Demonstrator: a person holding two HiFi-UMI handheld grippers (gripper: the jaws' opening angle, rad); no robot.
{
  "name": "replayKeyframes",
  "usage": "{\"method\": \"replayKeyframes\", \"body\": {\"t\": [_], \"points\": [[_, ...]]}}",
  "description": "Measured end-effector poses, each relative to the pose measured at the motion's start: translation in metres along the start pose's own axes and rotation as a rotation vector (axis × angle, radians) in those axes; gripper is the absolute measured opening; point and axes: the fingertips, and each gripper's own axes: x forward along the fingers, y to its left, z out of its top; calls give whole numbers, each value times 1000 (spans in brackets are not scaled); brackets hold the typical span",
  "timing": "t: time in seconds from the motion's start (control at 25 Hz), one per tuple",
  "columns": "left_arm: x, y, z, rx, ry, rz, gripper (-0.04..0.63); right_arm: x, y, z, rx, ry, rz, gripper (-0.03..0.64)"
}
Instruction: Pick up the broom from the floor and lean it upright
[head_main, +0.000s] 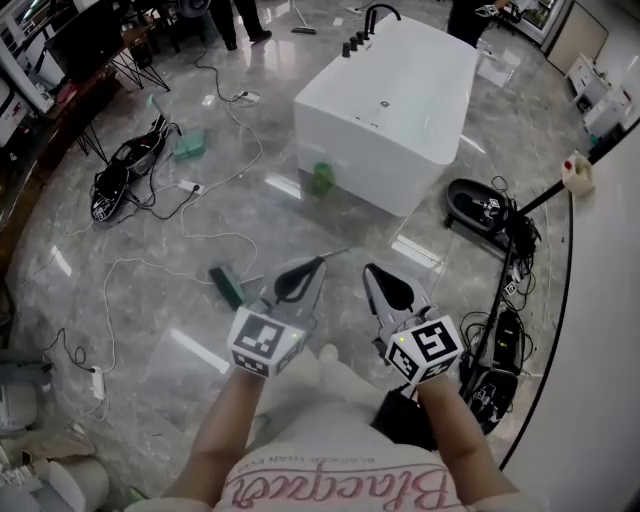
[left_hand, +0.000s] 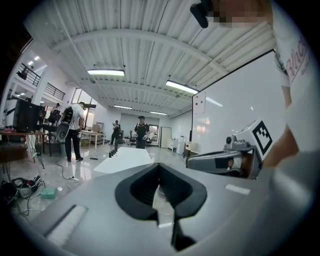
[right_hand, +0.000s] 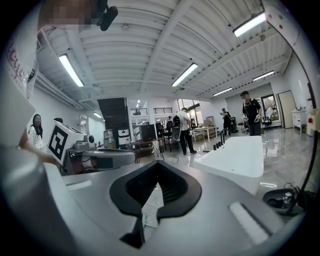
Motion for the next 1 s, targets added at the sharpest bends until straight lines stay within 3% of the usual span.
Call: {"method": "replayKeyframes", "body": {"t": [0.28, 0.6, 1.0], "points": [[35, 5, -37, -8, 111, -77, -2, 24, -34, -39, 48, 89, -30, 2], [99, 47, -74, -48, 198, -135, -2, 74, -81, -70, 4, 204, -96, 2], [175, 109, -115, 12, 341, -228, -2, 148, -126, -107, 30, 298, -135, 2]]}}
